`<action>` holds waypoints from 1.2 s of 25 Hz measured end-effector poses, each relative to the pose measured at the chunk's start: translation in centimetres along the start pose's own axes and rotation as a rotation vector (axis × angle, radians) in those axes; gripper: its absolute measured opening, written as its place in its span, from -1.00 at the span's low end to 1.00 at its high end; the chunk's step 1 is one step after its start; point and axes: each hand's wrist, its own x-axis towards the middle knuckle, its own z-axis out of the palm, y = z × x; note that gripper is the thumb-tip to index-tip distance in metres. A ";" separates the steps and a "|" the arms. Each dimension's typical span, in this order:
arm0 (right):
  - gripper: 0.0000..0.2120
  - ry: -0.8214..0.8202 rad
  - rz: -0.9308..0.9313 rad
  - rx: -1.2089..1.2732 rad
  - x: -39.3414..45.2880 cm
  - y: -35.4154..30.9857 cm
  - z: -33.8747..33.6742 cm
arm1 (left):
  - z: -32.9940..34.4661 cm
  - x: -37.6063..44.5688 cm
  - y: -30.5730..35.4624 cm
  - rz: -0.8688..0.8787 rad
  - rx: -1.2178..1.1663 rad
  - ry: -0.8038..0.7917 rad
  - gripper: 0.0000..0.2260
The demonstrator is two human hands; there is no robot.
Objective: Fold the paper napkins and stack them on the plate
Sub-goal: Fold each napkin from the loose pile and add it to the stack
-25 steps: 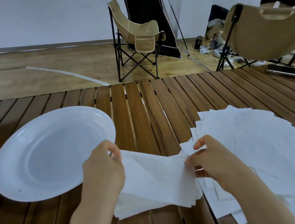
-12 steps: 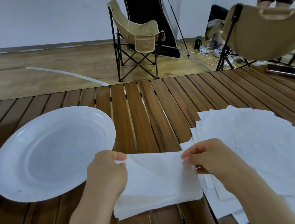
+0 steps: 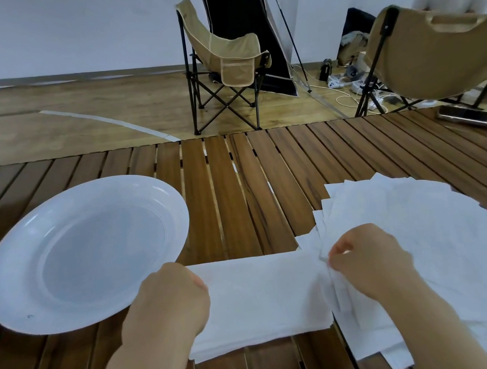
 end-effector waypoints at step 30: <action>-0.78 -0.067 -0.386 1.294 -1.8 -1.5 -4.0 | -2.7 -2.7 2.8 0.279 -0.430 -0.018 -0.03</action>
